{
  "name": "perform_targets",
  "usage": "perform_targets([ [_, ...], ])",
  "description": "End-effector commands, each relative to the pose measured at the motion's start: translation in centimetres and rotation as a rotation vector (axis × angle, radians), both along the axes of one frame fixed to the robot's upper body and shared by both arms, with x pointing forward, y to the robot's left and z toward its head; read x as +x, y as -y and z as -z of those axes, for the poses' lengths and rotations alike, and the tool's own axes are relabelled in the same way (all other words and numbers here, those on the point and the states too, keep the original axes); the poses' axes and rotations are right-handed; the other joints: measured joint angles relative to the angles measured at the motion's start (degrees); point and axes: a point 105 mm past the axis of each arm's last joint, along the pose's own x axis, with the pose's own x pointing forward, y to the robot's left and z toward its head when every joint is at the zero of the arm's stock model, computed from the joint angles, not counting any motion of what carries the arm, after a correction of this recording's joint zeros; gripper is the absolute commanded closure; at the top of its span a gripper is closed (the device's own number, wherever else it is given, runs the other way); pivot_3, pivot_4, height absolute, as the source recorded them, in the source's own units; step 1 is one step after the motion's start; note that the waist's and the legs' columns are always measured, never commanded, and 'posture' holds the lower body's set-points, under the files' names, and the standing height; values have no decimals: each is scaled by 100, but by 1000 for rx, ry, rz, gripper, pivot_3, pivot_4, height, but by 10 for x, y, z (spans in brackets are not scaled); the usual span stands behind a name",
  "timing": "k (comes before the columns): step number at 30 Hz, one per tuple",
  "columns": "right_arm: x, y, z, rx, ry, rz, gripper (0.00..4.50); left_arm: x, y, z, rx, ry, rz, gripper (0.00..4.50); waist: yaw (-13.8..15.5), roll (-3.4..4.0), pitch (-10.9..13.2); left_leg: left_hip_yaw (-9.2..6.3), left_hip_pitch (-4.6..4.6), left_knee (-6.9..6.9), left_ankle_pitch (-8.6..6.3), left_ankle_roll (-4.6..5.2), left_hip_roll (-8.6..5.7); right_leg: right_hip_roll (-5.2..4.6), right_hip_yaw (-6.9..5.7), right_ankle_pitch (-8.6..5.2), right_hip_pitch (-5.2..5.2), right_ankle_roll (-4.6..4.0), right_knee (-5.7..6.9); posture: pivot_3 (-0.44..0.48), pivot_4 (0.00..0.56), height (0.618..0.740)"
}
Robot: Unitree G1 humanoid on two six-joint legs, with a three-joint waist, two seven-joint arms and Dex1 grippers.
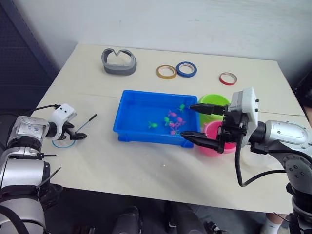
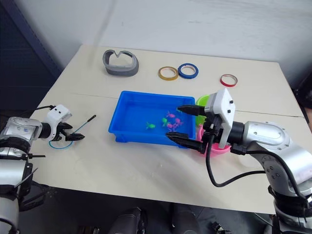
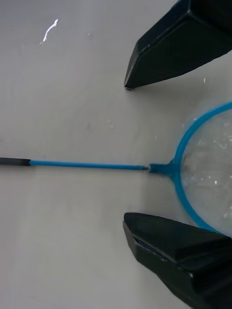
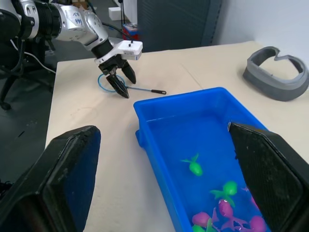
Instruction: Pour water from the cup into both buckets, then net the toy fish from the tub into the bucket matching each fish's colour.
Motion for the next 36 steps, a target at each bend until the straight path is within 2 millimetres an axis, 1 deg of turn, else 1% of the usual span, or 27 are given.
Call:
perform_targets([
  [1,-10,0,-11,1,50,1,0,-4,-6,11,37,-31,-39,2004,10,0,0,0,1,1,1,-2,0,0,1,0,-1,0,5,0,150,740],
  [3,-11,0,-11,1,49,3,0,-3,-6,11,32,-24,-45,2860,23,0,0,0,7,3,7,-9,0,0,2,0,-1,0,19,0,150,740],
  [4,-12,0,-11,0,49,4,0,-3,-6,11,25,-20,-46,3213,22,0,0,0,10,4,12,-13,0,0,3,0,-1,0,22,0,150,740],
  [6,-13,0,-11,-6,49,6,0,-2,-7,6,8,4,-57,4145,16,0,0,0,17,4,19,-20,0,0,4,0,-1,-1,22,0,150,740],
  [7,-13,0,-11,-11,50,6,0,-1,-9,2,5,24,-57,4436,16,0,0,0,19,3,21,-23,0,0,5,-1,-2,-2,28,0,150,740],
  [8,-13,0,-9,-15,39,-1,0,6,-10,-10,33,88,-49,4436,16,0,0,0,19,3,22,-24,0,0,5,-1,-3,-2,33,0,150,740],
  [9,-14,1,-7,-15,17,-13,0,12,-8,-25,42,150,-22,4436,19,-1,0,0,19,3,22,-24,0,1,5,-1,-4,-2,34,0,150,740],
  [10,-14,1,-7,-16,8,-22,0,18,0,-43,29,205,39,4436,21,-2,1,0,18,3,22,-24,0,1,4,-1,-4,-2,40,0,150,740],
  [11,-14,2,-7,-17,4,-27,0,20,6,-54,19,236,83,4436,25,-2,1,0,17,3,22,-24,0,1,4,-1,-4,-2,45,0,150,740],
  [12,-13,2,-8,-25,3,-40,0,21,14,-70,-14,268,142,4436,46,-5,1,0,13,3,22,-23,0,1,4,-1,-5,-2,45,0,150,740],
  [14,-11,2,-10,-42,10,-58,0,18,29,-96,-69,313,255,4436,54,-4,1,-2,-3,11,21,-19,0,0,-1,-1,-13,-2,40,0,150,740],
  [15,-9,3,-12,-51,14,-65,0,13,40,-108,-78,340,338,4436,53,-4,1,-3,-11,19,19,-15,0,-1,-1,-1,-16,-2,38,0,150,740],
  [16,-7,3,-12,-61,19,-70,0,6,51,-114,-84,350,409,4436,50,-4,1,-3,-13,21,16,-10,0,-2,-1,-1,-14,-2,34,0,150,740],
  [17,-6,4,-13,-68,22,-73,0,1,58,-117,-87,354,454,4436,47,-4,1,-4,-12,23,12,-6,0,-3,0,-1,-12,-2,30,0,150,740],
  [21,2,0,-13,-152,56,-117,0,-44,130,-131,-157,329,783,4436,31,0,3,-6,-9,29,6,1,-1,-6,3,-1,-2,-2,25,0,150,740],
  [24,8,-8,-18,-182,84,-165,0,-77,170,-131,-214,233,993,4436,26,1,4,-8,-13,46,7,1,-1,-4,4,-1,-3,-2,33,0,150,740],
  [25,12,-11,-19,-186,79,-171,0,-87,180,-130,-227,199,1055,4436,23,1,4,-7,-12,51,6,1,-1,-4,4,-1,-2,-2,32,0,150,740],
  [27,14,-15,-19,-203,69,-195,0,-97,194,-127,-215,180,1133,4436,13,2,4,-6,-8,54,6,1,-1,-4,7,-1,0,-2,32,0,150,740],
  [29,13,-20,-15,-247,54,-240,0,-96,206,-126,-198,194,1159,4436,13,4,5,-6,-5,55,6,1,-1,-4,7,-1,2,-2,32,0,150,740],
  [31,15,-25,-12,-279,49,-261,0,-98,214,-126,-194,191,1190,4436,17,4,5,-6,-5,58,6,2,-1,-3,7,-1,2,-2,33,0,150,740],
  [34,19,-31,-8,-313,39,-277,0,-103,220,-124,-169,177,1246,4436,-22,4,5,-5,-8,61,5,3,-1,-1,8,-1,0,-2,45,0,150,740],
  [36,18,-33,-5,-336,29,-298,0,-102,221,-124,-161,180,1250,4436,-19,4,5,-6,-9,61,5,3,-1,-1,8,-1,0,-2,47,0,150,740],
])
